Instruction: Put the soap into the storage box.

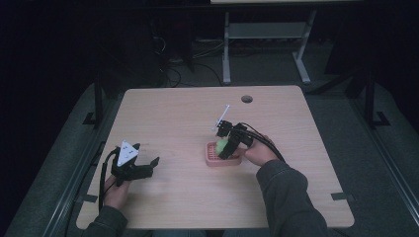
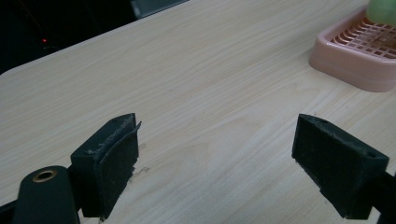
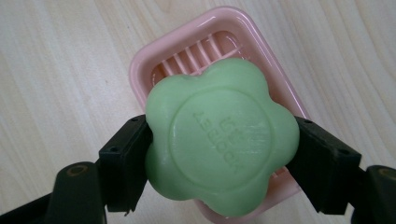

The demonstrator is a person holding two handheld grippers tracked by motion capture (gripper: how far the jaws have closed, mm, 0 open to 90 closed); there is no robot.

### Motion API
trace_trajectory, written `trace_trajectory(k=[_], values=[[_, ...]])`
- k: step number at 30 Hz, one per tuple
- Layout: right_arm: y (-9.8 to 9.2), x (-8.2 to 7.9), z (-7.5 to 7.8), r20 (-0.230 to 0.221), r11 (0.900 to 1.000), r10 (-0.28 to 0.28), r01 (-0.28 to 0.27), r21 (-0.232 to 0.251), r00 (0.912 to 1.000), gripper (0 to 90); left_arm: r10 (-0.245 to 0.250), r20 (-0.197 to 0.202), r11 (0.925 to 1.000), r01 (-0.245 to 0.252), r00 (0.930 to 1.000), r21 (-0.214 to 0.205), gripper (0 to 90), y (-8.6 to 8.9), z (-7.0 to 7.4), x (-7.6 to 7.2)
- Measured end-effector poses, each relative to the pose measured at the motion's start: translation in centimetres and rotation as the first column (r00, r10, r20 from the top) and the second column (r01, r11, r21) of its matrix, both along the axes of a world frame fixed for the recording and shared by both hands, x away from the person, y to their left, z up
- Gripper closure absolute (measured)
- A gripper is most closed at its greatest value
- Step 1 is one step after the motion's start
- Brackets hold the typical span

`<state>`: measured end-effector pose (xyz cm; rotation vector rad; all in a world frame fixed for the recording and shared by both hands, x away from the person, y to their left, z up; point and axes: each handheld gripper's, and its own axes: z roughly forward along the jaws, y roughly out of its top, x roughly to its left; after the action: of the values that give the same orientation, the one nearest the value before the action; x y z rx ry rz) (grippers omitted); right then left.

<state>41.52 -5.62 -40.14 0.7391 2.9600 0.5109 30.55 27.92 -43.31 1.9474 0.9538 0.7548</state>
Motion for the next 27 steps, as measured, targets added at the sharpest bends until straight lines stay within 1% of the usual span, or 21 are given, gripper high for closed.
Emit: trace_trajectory(k=[7, 12, 20, 27], values=[[0.08, 0.47, -0.51, -0.006, 0.9998, -0.019, 0.019, 0.000, 0.9998, 26.0, 0.000, 0.002, 1.0000, 0.000, 1.0000, 0.001, 14.2, 0.03, 0.00, 0.04], [0.19, 0.59, -0.67, -0.002, 0.9999, -0.015, 0.015, -0.002, 0.9999, 26.0, 0.000, 0.001, 1.0000, 0.000, 1.0000, 0.000, 14.2, 0.02, 0.00, 0.04], [0.26, 0.75, -0.92, -0.007, 0.9998, -0.018, 0.018, -0.008, 0.9998, 26.0, -0.001, -0.001, 1.0000, 0.001, 1.0000, 0.000, 14.2, -0.01, -0.03, 0.06], [0.62, 0.87, -1.01, 0.001, 0.9998, -0.013, 0.013, -0.017, 0.9999, 26.0, -0.001, -0.002, 1.0000, 0.001, 1.0000, -0.001, 14.2, 0.01, -0.03, 0.08]])
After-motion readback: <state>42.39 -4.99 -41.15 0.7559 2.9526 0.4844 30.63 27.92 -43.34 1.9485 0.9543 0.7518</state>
